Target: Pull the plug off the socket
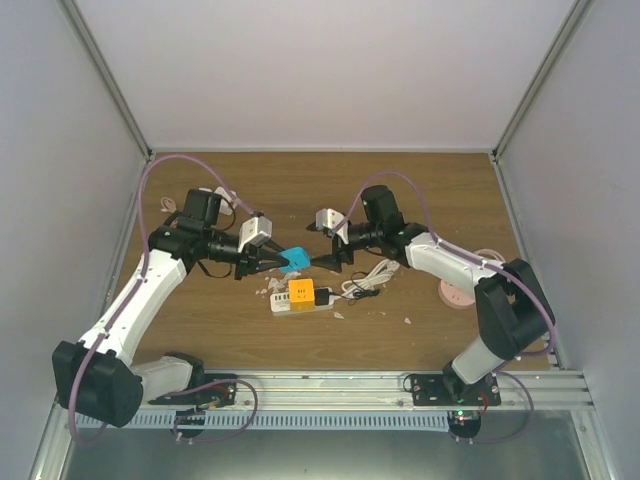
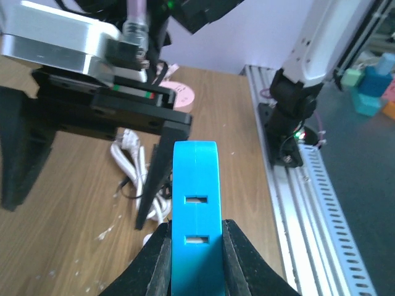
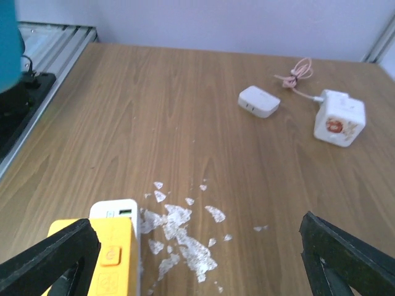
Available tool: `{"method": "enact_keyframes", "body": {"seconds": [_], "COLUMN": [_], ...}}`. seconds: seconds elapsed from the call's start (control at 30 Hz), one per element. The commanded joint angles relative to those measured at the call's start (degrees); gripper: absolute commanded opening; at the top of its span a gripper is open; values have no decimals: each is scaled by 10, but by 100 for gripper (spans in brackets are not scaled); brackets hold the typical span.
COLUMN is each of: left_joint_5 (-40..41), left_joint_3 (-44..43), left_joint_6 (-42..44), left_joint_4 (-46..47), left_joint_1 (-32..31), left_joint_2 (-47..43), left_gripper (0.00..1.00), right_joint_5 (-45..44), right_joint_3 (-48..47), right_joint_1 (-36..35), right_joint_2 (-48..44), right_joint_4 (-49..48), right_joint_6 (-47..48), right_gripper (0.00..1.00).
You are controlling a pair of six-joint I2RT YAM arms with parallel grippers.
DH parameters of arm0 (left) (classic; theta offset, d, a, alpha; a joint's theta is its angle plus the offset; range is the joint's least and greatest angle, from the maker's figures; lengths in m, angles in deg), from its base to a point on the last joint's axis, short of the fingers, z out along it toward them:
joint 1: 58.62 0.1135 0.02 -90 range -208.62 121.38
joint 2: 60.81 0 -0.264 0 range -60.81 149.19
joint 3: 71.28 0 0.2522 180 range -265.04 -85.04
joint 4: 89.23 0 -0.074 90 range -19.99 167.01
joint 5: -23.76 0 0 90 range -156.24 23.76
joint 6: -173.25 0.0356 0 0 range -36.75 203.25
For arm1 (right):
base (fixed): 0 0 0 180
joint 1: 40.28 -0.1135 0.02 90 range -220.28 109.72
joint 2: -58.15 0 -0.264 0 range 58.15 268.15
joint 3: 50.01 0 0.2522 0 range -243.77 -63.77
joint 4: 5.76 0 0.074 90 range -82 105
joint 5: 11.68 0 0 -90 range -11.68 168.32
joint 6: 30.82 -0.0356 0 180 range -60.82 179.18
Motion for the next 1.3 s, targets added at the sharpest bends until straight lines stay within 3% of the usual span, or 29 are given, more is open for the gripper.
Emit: {"method": "enact_keyframes", "body": {"seconds": [0.0,0.57,0.87,1.1,1.27], "left_joint_5": [-92,-169,-177,-203,-233], "left_joint_3": [-18,0,15,3,-3], "left_joint_6": [-16,-102,-117,-83,-54], "left_joint_4": [-7,60,75,39,8], "left_joint_1": [8,86,91,92,94], "left_joint_2": [-6,20,17,17,22], "left_gripper": [0,0,0,0,0], "right_joint_5": [17,96,52,9,-10], "right_joint_3": [-21,-67,-81,-63,-50], "right_joint_1": [3,-35,-42,-42,-37], "right_joint_2": [-6,-12,-4,-7,-7], "right_joint_4": [-45,-10,-19,1,-9], "right_joint_6": [-49,-81,-108,-32,-29], "right_gripper": [90,90,84,84,84]}}
